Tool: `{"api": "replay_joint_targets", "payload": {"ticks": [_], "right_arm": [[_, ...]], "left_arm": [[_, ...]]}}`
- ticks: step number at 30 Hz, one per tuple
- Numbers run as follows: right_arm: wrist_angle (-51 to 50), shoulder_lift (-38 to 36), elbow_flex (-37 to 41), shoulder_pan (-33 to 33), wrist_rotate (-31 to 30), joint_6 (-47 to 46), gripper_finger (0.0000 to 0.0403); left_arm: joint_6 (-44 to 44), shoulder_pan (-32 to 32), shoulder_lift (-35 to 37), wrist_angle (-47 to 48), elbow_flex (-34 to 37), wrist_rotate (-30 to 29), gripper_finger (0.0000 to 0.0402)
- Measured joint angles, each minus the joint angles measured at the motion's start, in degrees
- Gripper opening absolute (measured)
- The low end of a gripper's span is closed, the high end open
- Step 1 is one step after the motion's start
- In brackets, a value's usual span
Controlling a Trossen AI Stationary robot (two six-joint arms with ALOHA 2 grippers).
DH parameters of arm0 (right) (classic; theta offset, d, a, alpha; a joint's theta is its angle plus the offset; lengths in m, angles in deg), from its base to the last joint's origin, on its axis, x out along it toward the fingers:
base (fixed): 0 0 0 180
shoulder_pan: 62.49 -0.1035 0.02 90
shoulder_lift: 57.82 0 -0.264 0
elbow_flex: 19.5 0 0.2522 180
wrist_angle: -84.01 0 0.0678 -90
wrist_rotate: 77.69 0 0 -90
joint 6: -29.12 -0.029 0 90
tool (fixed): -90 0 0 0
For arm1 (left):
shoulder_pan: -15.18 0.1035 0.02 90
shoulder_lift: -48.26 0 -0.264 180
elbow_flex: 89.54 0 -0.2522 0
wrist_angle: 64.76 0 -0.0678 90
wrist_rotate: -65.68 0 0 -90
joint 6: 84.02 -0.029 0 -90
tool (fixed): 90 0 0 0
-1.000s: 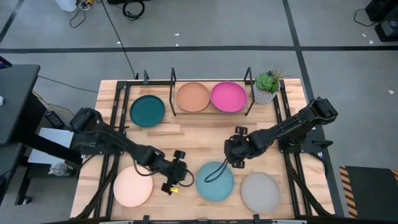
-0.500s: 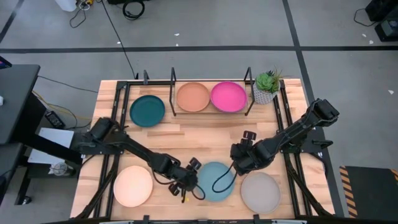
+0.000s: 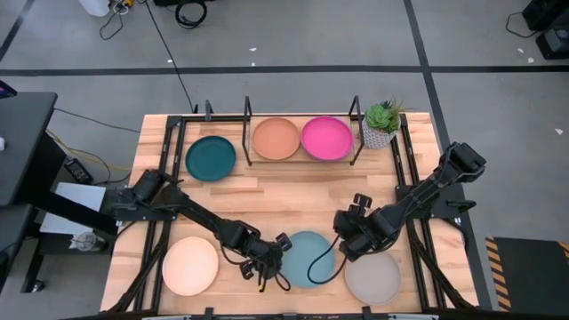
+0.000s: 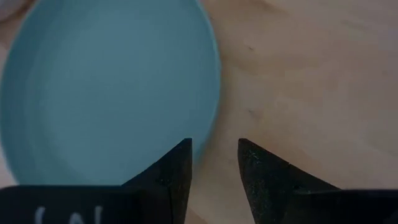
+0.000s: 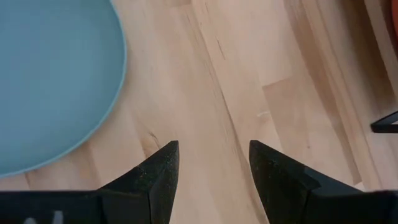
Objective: Place and stack plates onto a shelf
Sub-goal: Stack the light blue plate on top of the light orange plate on the shelf
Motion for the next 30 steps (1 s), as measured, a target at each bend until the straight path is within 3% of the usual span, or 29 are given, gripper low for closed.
{"api": "replay_joint_targets", "payload": {"ticks": [14,20,22,30], "right_arm": [[1.28,0.0,0.0,-1.07,-2.1,-1.33,0.0201],[1.3,0.02,0.0,-1.07,-3.95,0.29,0.0201],[1.3,0.02,0.0,-1.07,-4.43,0.44,0.0201],[1.26,0.02,0.0,-1.07,-5.16,-0.94,0.0201]], "left_arm": [[-5.84,0.8,-3.17,-3.35,-0.02,0.34,0.0113],[-5.96,0.76,-2.9,-3.06,0.0,-0.21,0.0036],[-5.7,0.83,-2.48,-2.2,0.05,-1.9,0.0016],[-0.21,1.04,4.91,5.42,0.04,-11.88,0.0016]]}}
